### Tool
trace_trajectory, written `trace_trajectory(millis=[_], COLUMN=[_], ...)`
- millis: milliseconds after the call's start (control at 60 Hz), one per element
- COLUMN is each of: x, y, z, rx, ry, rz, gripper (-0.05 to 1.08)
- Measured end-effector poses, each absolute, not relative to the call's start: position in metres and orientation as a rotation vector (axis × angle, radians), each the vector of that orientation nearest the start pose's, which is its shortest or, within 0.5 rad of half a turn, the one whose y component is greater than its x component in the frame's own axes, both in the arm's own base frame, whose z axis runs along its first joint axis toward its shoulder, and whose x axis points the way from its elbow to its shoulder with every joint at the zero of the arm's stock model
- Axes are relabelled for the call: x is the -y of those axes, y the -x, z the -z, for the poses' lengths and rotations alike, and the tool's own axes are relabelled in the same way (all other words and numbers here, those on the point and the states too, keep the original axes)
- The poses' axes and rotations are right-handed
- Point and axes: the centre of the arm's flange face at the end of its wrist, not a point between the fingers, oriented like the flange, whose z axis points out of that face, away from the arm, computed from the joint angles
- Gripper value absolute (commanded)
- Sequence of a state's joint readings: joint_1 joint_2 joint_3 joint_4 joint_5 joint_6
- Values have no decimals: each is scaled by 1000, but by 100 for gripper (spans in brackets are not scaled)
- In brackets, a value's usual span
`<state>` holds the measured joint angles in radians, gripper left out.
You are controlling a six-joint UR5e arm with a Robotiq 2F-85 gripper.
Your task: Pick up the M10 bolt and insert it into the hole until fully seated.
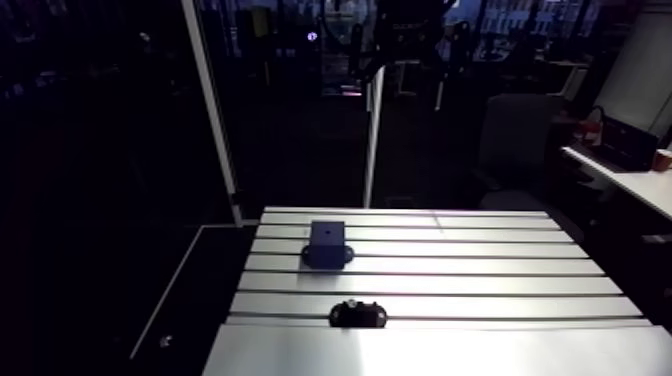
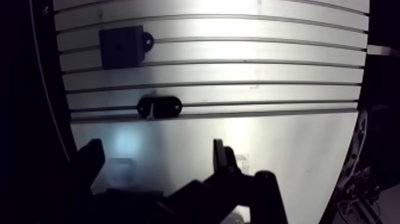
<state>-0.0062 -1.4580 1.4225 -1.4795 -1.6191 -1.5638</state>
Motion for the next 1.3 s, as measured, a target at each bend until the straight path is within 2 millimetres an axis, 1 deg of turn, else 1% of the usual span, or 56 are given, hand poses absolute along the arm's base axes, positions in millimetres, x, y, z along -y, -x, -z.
trace_trajectory(millis=[350, 783, 1000, 1300], x=[144, 147, 147, 149], y=[545, 545, 545, 539], z=[-488, -481, -469, -442], rx=[-3083, -3074, -3078, -3112], ry=[59, 65, 57, 29], rz=[-45, -39, -40, -24], gripper=[1, 1, 1, 1])
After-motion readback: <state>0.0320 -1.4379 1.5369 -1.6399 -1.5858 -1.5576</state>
